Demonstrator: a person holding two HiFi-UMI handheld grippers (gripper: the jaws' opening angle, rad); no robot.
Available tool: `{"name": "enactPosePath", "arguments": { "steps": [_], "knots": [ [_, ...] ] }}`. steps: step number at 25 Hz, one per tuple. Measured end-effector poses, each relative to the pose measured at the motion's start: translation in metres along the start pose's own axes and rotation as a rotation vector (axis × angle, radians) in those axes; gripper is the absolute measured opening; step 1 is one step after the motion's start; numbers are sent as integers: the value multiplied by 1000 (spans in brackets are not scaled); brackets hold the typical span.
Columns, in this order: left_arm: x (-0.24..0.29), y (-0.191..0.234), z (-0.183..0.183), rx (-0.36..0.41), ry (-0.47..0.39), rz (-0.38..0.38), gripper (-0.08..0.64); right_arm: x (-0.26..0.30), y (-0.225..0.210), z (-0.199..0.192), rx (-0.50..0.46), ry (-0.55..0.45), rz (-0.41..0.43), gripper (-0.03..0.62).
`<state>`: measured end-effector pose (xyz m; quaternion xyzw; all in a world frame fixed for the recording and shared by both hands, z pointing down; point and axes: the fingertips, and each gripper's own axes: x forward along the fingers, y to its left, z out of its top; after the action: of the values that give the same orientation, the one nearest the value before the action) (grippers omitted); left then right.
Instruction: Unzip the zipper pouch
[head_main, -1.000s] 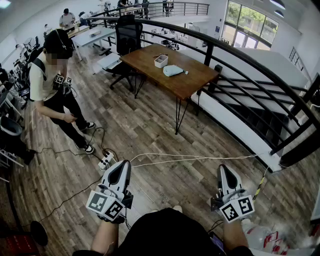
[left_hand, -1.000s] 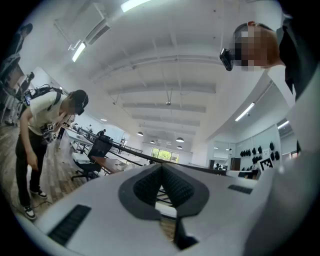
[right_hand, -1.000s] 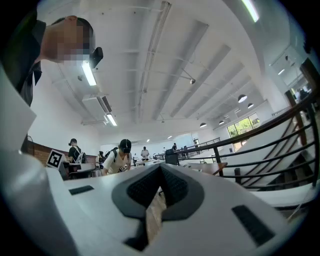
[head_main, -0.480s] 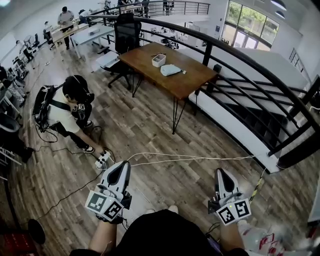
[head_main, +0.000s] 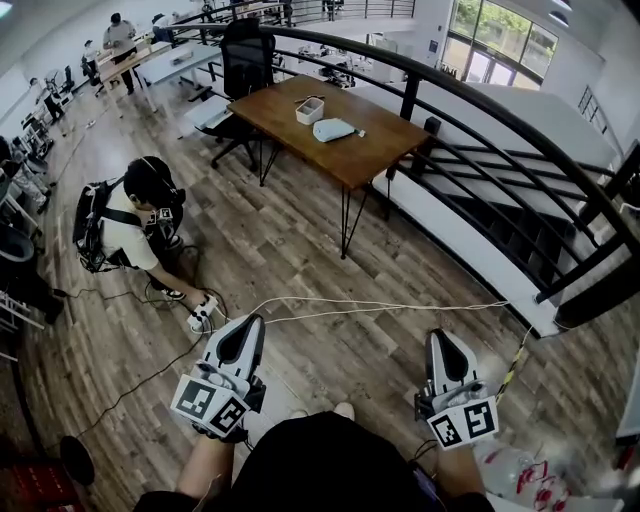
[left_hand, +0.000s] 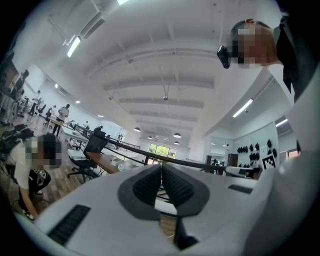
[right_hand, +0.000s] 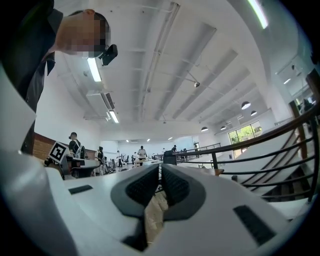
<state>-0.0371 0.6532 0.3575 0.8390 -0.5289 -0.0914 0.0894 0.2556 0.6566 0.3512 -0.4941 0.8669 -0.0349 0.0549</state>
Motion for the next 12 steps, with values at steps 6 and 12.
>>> {"name": "enactPosePath", "arguments": {
  "steps": [6, 12],
  "knots": [
    [17, -14, -5, 6, 1, -5, 112, -3, -20, 2, 15, -10, -24, 218],
    [34, -30, -11, -1, -5, 11, 236, -11, -43, 4, 43, -10, -18, 278]
  ]
}}
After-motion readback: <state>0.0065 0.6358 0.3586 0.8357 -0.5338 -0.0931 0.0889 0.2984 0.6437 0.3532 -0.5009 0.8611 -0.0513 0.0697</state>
